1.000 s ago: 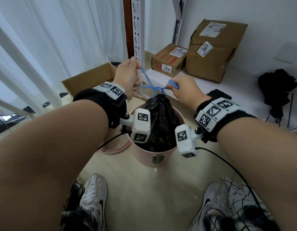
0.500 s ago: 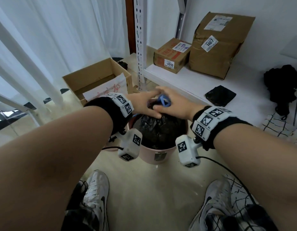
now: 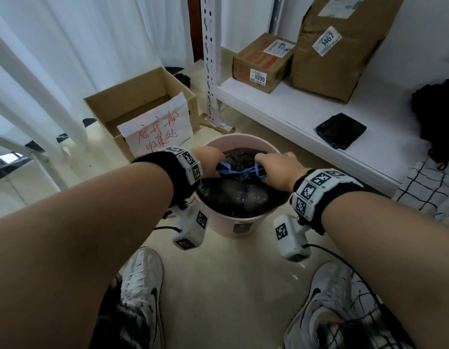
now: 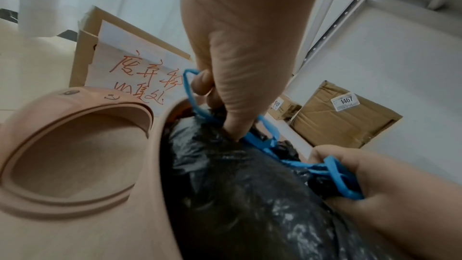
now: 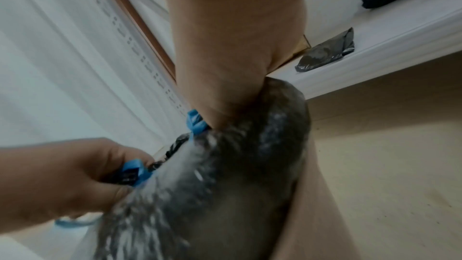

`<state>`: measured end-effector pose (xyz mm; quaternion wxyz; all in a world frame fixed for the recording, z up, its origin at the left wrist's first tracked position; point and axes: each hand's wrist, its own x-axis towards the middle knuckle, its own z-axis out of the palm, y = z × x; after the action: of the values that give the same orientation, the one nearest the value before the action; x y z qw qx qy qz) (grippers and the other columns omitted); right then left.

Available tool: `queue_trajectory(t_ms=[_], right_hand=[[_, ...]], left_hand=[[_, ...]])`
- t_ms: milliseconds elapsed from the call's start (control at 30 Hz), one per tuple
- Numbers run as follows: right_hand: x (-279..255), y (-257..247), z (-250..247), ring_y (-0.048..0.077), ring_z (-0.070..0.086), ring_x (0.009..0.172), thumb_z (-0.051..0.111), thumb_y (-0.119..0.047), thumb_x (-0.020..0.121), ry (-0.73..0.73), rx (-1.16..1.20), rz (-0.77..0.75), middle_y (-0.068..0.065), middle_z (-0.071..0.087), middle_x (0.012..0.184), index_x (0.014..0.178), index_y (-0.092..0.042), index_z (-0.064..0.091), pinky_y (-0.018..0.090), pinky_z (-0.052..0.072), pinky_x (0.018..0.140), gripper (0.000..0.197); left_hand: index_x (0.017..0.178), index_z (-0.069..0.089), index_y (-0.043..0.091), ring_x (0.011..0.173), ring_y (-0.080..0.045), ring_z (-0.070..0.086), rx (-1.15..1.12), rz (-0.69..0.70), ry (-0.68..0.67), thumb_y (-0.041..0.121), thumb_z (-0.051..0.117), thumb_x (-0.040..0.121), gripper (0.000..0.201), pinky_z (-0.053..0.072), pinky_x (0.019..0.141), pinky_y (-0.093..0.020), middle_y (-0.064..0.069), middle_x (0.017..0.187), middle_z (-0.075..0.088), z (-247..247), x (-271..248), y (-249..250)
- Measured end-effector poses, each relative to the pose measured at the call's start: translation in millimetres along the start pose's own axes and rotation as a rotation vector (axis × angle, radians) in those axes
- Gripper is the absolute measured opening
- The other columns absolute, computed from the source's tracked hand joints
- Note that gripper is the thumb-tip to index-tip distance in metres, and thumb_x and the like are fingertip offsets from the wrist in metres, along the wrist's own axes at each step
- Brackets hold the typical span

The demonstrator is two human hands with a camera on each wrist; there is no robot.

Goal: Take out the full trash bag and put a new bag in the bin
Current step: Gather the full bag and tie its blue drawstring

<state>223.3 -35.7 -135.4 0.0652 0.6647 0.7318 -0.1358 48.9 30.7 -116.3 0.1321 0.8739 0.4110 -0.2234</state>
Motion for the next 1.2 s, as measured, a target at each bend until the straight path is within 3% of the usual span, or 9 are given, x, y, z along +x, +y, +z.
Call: queue_trajectory(t_ms=[200, 333, 500, 600, 700, 767, 900, 1100, 1200], right_hand=[[4, 12, -16, 0.018, 0.051, 0.090, 0.061, -0.033, 0.090, 0.117, 0.483, 0.022, 0.001, 0.053, 0.095, 0.109, -0.009, 0.052, 0.027, 0.036, 0.076, 0.032], [5, 15, -25, 0.023, 0.052, 0.080, 0.036, -0.035, 0.101, 0.212, 0.419, 0.099, 0.004, 0.055, 0.072, 0.073, -0.011, 0.056, 0.029, 0.034, 0.070, 0.042], [23, -13, -62, 0.034, 0.066, 0.084, 0.025, -0.038, 0.103, 0.569, 1.239, 0.184, 0.015, 0.066, 0.074, 0.056, -0.011, 0.053, 0.043, 0.052, 0.090, 0.061], [24, -35, -88, 0.023, 0.058, 0.048, 0.025, -0.045, 0.101, 0.533, 1.731, 0.136, 0.008, 0.055, 0.049, 0.059, -0.012, 0.042, 0.032, 0.055, 0.060, 0.056], [26, -35, -95, 0.011, 0.022, 0.036, 0.026, -0.051, 0.099, 0.527, 1.596, 0.118, -0.003, 0.026, 0.045, 0.054, -0.021, 0.030, 0.020, 0.022, 0.040, 0.054], [30, -27, -88, 0.009, 0.018, 0.038, 0.027, -0.049, 0.099, 0.555, 1.387, 0.095, -0.005, 0.022, 0.046, 0.050, -0.024, 0.024, 0.024, 0.016, 0.043, 0.055], [27, -9, -71, 0.015, 0.020, 0.044, 0.030, -0.047, 0.099, 0.535, 1.120, 0.142, -0.004, 0.022, 0.045, 0.048, -0.024, 0.021, 0.030, 0.018, 0.053, 0.056], [25, -7, -83, 0.014, 0.023, 0.041, 0.033, -0.048, 0.097, 0.602, 1.183, 0.183, -0.006, 0.025, 0.042, 0.050, -0.023, 0.023, 0.030, 0.021, 0.052, 0.054], [25, -12, -94, 0.008, 0.018, 0.037, 0.035, -0.050, 0.096, 0.648, 1.259, 0.138, -0.012, 0.021, 0.039, 0.050, -0.025, 0.023, 0.026, 0.017, 0.049, 0.053]], left_hand=[[0.120, 0.061, 0.006, 0.108, -0.031, 0.057, -0.338, -0.063, 0.295, 0.021, 0.055, 0.093, 0.031, 0.039, 0.082, -0.028, -0.014, 0.114, 0.062, -18, -7, -13], [0.092, 0.060, 0.003, 0.085, -0.029, 0.055, -0.361, -0.230, 0.400, 0.017, 0.042, 0.098, 0.024, 0.040, 0.073, -0.036, -0.012, 0.084, 0.060, -26, -7, -30], [0.057, 0.050, 0.017, 0.069, -0.019, 0.050, -1.217, -0.236, 0.470, 0.019, 0.046, 0.092, 0.036, 0.033, 0.057, -0.025, 0.000, 0.063, 0.053, -37, -1, -23], [0.056, 0.038, 0.011, 0.071, -0.019, 0.065, -1.825, -0.072, 0.459, 0.012, 0.042, 0.092, 0.037, 0.041, 0.052, -0.022, -0.006, 0.068, 0.070, -57, -5, -13], [0.060, 0.039, 0.011, 0.060, -0.016, 0.070, -2.052, -0.014, 0.433, 0.014, 0.038, 0.097, 0.037, 0.055, 0.054, -0.022, -0.009, 0.063, 0.070, -68, -12, -3], [0.061, 0.038, 0.012, 0.054, -0.017, 0.057, -2.037, -0.038, 0.409, 0.014, 0.033, 0.098, 0.037, 0.052, 0.046, -0.019, -0.006, 0.058, 0.055, -69, -14, 2], [0.060, 0.026, 0.016, 0.044, -0.011, 0.024, -1.659, -0.130, 0.387, 0.000, 0.019, 0.089, 0.034, 0.017, 0.031, -0.014, 0.000, 0.060, 0.020, -61, -10, 0], [0.066, 0.030, 0.020, 0.049, -0.012, 0.016, -1.419, -0.058, 0.249, 0.011, 0.035, 0.087, 0.024, 0.013, 0.043, -0.022, 0.002, 0.056, 0.022, -68, -12, 7], [0.086, 0.056, 0.016, 0.040, -0.008, 0.032, -1.229, 0.038, 0.248, 0.008, 0.048, 0.086, 0.011, 0.022, 0.038, -0.016, 0.002, 0.057, 0.040, -73, -21, 14]])
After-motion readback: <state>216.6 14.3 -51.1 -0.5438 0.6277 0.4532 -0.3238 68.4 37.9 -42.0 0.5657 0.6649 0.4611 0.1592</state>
